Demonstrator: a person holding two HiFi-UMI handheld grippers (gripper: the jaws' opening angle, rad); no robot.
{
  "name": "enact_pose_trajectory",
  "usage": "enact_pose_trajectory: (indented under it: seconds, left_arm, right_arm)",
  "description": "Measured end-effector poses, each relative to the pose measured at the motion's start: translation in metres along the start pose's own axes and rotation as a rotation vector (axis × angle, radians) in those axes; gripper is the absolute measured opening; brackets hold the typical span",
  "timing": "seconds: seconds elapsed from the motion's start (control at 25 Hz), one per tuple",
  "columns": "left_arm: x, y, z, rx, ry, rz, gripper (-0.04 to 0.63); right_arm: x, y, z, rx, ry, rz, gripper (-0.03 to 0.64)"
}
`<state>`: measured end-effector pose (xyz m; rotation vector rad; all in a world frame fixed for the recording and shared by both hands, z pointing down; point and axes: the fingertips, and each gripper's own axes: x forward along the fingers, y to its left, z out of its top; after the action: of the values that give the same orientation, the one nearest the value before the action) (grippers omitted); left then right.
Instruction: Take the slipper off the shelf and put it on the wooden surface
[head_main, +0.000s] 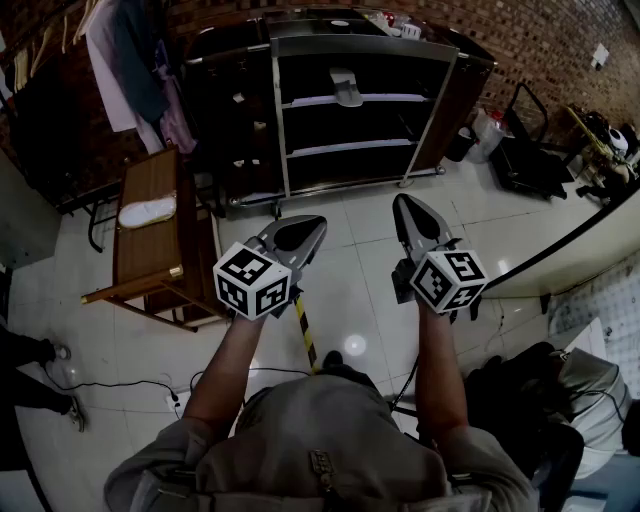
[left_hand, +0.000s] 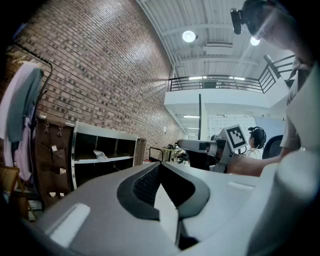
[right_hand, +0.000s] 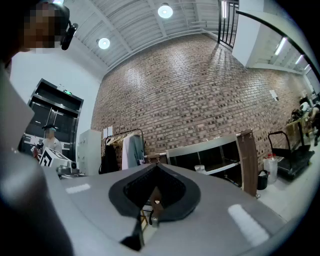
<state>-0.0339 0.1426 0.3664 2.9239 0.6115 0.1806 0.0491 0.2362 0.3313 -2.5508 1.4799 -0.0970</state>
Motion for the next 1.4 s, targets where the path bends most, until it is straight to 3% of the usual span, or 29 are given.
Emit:
enact_pose_trajectory:
  seconds: [0.32,0.68,1.04,1.4]
  left_arm:
    - [0.085,0.028,0.014,-0.002,0.010,0.046,-0.018]
    - [0.166,0.091,0.012,-0.020,0.027,0.048,-0.018]
    - [0.253,0.204,0.017,-0.059,0.005,0.053,-0.017]
    - [0.299,0.309,0.025,-0.083,-0.001,0.097,-0.018]
  right_arm:
    - [0.044,-0.080,0.003,0.011,0.039,0.038,-0.002]
    - [0.112,-0.150,0.001,0.011,0.052,0.036,-0.002]
    - [0.233,-0.225,-0.006,-0.029,0.112,0.017,-0.002]
    - [0.355,-0.267,-0.024,-0.037,0.178,0.027,-0.002]
